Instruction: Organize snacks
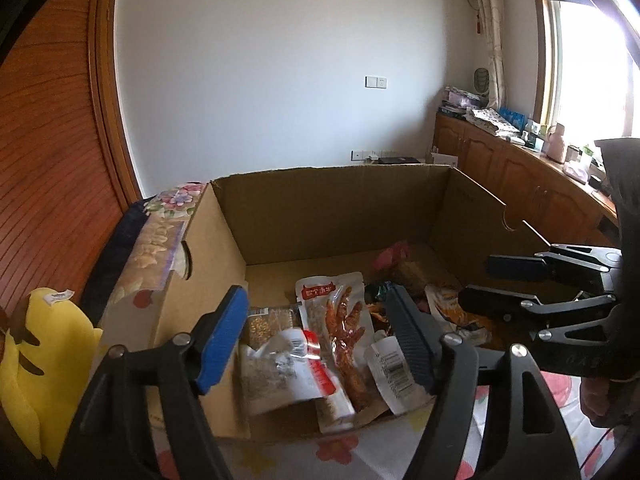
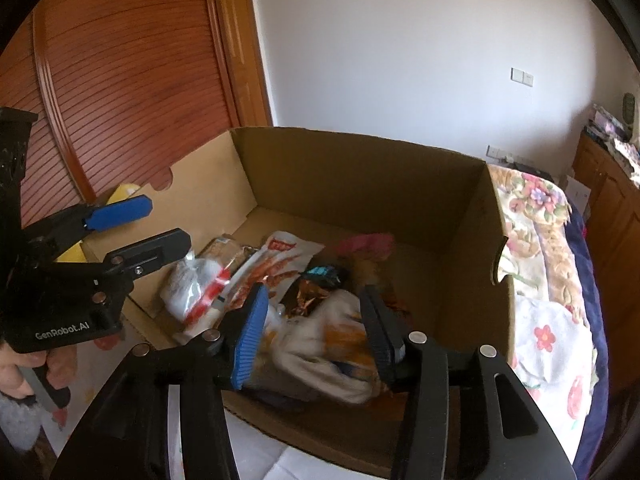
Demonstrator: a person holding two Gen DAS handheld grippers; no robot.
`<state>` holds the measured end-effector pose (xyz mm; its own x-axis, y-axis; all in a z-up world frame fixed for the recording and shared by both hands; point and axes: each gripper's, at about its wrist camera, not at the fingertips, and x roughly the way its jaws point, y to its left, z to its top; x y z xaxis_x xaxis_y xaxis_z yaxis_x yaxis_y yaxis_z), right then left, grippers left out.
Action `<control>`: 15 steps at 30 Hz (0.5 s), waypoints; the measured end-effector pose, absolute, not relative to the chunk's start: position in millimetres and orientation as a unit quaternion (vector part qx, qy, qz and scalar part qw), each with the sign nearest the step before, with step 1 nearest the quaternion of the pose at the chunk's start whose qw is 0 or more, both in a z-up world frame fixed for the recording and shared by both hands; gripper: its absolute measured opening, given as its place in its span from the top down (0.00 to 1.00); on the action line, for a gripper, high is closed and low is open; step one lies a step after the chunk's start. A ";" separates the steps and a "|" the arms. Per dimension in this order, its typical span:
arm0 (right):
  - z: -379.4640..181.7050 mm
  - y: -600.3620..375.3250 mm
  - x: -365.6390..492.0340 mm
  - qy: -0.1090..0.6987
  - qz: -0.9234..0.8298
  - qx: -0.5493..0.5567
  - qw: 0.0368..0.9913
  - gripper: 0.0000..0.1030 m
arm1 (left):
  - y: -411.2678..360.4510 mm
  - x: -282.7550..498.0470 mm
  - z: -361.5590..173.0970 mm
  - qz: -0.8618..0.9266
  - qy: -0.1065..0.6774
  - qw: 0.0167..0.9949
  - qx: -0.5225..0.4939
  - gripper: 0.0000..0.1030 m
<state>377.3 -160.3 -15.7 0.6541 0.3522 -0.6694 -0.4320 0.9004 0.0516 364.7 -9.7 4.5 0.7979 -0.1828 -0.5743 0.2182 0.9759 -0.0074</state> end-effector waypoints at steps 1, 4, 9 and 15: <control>-15.6 -159.4 376.1 0.355 0.217 -0.057 0.908 0.53 | -9.4 362.1 6.0 -0.105 0.299 0.948 0.030 0.30; -12.0 -159.9 368.2 0.350 0.215 -0.057 0.910 0.53 | -7.1 352.9 9.8 -0.104 0.296 0.949 0.029 0.29; -1.4 -163.9 346.4 0.338 0.206 -0.047 0.917 0.53 | -2.5 327.9 18.9 -0.100 0.286 0.953 0.031 0.29; 4.7 -167.0 311.2 0.324 0.191 -0.044 0.926 0.45 | -1.4 298.4 20.9 -0.093 0.279 0.955 0.034 0.28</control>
<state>311.2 -167.0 4.7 0.7171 0.3252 -0.6165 -0.3820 0.9232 0.0427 298.4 -1.4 20.9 0.8266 -0.1594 -0.5398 0.1970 0.9803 0.0122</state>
